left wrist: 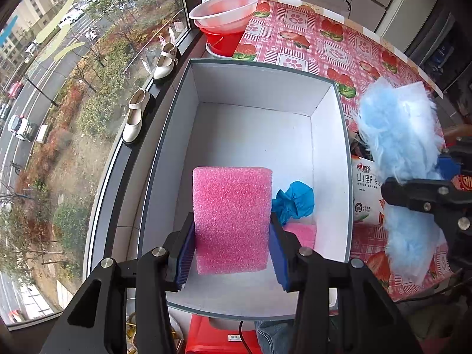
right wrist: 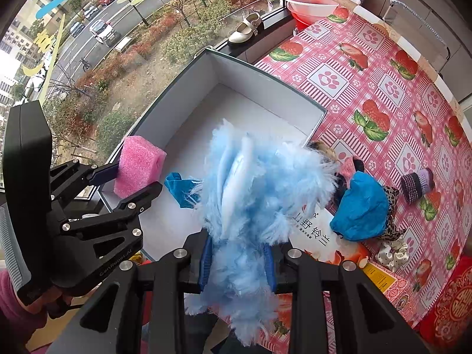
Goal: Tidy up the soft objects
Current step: 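Lower the sponge into the box with left tool while right tool holds the duster, then open the left tool to drop the sponge while the right tool releases the duster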
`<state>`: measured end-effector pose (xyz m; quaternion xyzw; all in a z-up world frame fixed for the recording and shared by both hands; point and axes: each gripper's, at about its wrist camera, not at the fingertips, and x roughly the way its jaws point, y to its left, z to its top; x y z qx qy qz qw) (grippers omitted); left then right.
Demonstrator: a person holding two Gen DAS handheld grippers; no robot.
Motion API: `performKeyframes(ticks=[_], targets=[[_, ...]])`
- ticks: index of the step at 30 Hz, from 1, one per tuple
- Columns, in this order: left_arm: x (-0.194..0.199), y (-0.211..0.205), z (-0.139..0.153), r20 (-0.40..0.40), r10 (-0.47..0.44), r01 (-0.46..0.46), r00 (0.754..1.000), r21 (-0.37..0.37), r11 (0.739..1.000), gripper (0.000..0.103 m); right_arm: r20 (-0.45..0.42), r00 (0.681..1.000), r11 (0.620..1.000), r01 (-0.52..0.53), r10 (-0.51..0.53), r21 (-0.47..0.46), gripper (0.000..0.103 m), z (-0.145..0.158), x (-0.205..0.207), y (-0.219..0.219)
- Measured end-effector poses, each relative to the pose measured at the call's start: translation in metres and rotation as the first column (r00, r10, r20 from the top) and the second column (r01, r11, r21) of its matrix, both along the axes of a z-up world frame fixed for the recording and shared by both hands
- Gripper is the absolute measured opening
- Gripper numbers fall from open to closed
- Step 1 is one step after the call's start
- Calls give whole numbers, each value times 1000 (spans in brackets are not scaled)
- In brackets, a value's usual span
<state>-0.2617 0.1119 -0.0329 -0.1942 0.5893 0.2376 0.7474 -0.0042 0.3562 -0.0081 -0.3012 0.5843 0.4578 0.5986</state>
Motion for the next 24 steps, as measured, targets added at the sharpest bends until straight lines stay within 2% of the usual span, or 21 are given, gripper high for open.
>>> performKeyframes(ticks=[8, 24], targets=[[4, 6, -4, 0, 13, -13, 1000, 2, 1000, 49, -28, 1000, 1000, 12, -12, 14, 31, -2, 7, 10], [9, 12, -10, -1, 7, -7, 1000, -10, 1000, 49, -6, 1000, 1000, 1, 0, 10, 31, -11, 13, 42]])
